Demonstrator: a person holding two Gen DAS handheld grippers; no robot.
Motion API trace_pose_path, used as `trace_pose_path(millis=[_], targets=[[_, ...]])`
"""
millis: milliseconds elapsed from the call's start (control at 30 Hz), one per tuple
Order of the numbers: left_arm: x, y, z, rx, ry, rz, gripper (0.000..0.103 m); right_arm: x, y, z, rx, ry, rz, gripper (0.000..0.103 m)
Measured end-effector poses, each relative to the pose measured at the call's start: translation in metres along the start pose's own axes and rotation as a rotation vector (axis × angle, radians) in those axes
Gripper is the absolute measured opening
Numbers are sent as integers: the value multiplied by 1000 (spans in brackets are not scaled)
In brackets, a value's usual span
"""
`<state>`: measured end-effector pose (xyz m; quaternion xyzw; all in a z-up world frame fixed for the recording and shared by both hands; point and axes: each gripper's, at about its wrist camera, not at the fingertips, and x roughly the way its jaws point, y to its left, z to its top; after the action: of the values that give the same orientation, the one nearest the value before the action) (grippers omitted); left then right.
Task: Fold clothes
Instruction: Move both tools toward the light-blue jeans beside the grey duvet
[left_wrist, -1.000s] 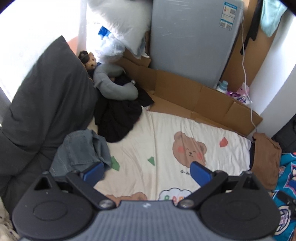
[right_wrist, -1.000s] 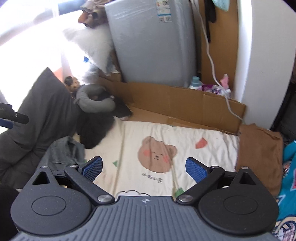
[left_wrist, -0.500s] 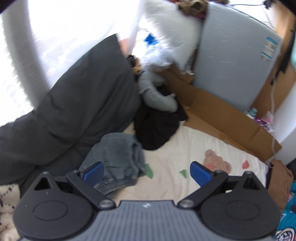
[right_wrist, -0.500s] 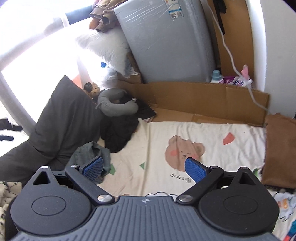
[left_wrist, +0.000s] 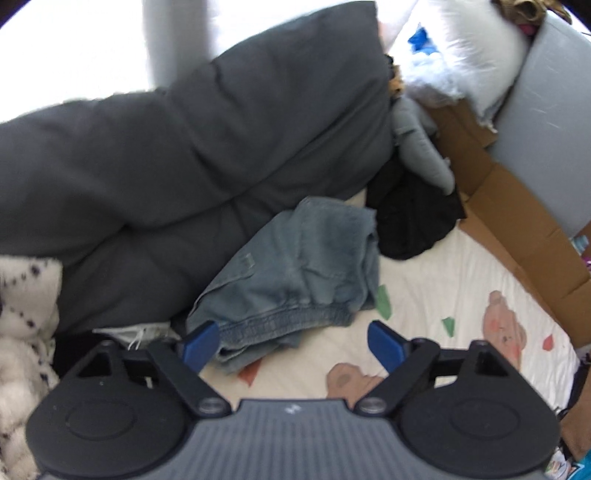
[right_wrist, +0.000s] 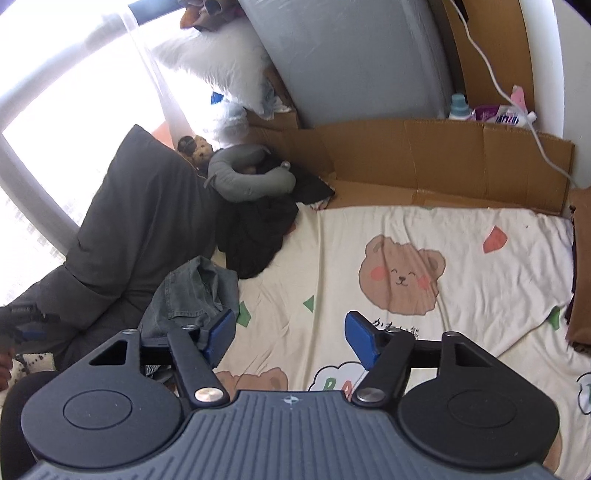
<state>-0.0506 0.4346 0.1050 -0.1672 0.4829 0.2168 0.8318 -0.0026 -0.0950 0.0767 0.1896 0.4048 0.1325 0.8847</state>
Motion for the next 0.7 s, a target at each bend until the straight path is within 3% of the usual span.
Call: trace_pose_path(millis=[267, 433, 700], targets=[[29, 35, -25, -32, 34, 36, 78, 29, -1, -8, 39, 0, 39, 58], [40, 48, -38, -33, 33, 46, 77, 48, 1, -13, 41, 18, 56, 51], [66, 64, -55, -113, 52, 69, 71, 81, 10, -15, 24, 18, 74, 51]])
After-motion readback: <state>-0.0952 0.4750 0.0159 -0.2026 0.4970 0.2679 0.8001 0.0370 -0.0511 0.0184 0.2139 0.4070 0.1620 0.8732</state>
